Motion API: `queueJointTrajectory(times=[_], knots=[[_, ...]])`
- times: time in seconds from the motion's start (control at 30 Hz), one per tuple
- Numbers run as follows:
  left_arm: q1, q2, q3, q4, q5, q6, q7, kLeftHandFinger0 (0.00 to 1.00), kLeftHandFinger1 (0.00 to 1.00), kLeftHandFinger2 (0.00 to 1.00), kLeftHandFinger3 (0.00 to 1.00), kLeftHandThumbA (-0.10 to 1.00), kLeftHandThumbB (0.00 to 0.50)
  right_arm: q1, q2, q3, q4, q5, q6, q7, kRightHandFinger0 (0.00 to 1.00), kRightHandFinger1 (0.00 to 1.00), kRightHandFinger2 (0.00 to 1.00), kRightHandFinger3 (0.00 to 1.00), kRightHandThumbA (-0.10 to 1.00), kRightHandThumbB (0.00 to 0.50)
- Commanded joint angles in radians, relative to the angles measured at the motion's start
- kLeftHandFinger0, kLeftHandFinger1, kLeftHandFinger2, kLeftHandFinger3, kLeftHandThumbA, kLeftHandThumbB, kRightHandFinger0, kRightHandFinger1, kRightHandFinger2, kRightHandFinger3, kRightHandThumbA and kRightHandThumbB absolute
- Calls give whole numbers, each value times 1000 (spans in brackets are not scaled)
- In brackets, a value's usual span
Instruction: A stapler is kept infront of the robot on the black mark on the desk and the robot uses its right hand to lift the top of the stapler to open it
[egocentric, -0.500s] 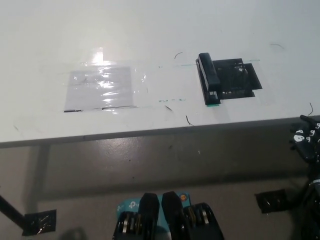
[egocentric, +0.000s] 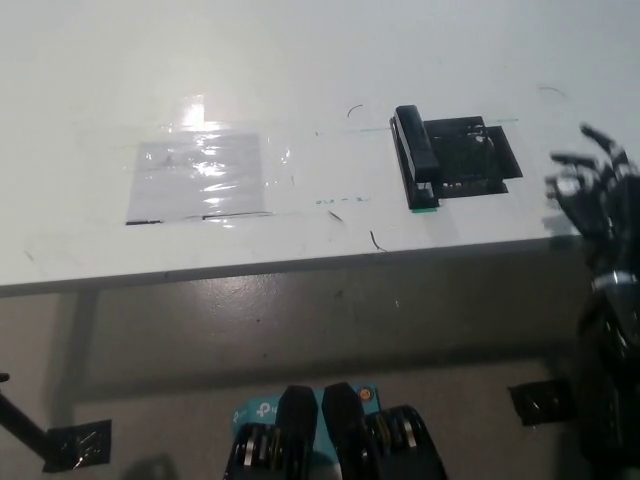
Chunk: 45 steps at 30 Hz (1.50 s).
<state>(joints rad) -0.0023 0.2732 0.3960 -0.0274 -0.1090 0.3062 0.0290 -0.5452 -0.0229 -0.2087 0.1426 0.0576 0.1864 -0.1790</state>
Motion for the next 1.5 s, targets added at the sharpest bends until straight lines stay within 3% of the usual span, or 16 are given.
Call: queueJointTrajectory(times=[0.0, 0.3, 0.4, 0.47, 0.53, 0.6, 0.97, 1.07, 1.3, 1.47], knots=[[-14, 15, 3, -26, -5, -2, 12, 189, 196, 410, 675, 436, 0, -93, 29, 0, -47, 68, 67, 14, 378, 384, 482, 782, 240, 4], [-19, 15, 1, -21, -7, -11, 6, 199, 207, 432, 690, 433, 0, -112, 93, 3, -1, 120, 133, 22, 427, 423, 517, 823, 242, 0], [-22, 14, 5, -30, -10, -2, 9, 170, 199, 434, 676, 478, 0, -117, 137, -50, 10, 200, 208, 0, 486, 487, 626, 862, 254, 0], [-21, 15, 4, -34, -7, 2, 10, 175, 201, 436, 686, 514, 0, -116, 169, -96, 13, 263, 252, -13, 554, 578, 746, 939, 229, 0], [-23, 17, 7, -24, -9, -9, 8, 194, 217, 463, 715, 534, 0, -132, 227, -171, 40, 357, 284, -109, 529, 594, 777, 941, 209, 0], [-25, 16, 8, -19, -13, -17, 6, 195, 213, 458, 726, 534, 0, -125, 258, -196, 59, 411, 284, -163, 569, 634, 829, 1000, 223, 0], [-20, 15, 10, -32, -9, -14, 9, 213, 221, 455, 690, 459, 0, -76, 313, -193, 52, 441, 284, -239, 600, 693, 814, 991, 236, 0], [-21, 18, 7, -33, -6, -15, 7, 210, 219, 470, 731, 454, 0, -56, 317, -168, 43, 447, 284, -251, 700, 763, 885, 1000, 238, 0], [-25, 22, 9, -33, -11, -14, 4, 206, 212, 451, 716, 459, 0, -36, 311, -112, 56, 455, 284, -271, 695, 755, 867, 1000, 227, 0], [-27, 21, 10, -40, -9, -2, 8, 207, 216, 449, 720, 461, 0, -44, 307, -89, 81, 422, 284, -286, 616, 717, 840, 976, 235, 0]])
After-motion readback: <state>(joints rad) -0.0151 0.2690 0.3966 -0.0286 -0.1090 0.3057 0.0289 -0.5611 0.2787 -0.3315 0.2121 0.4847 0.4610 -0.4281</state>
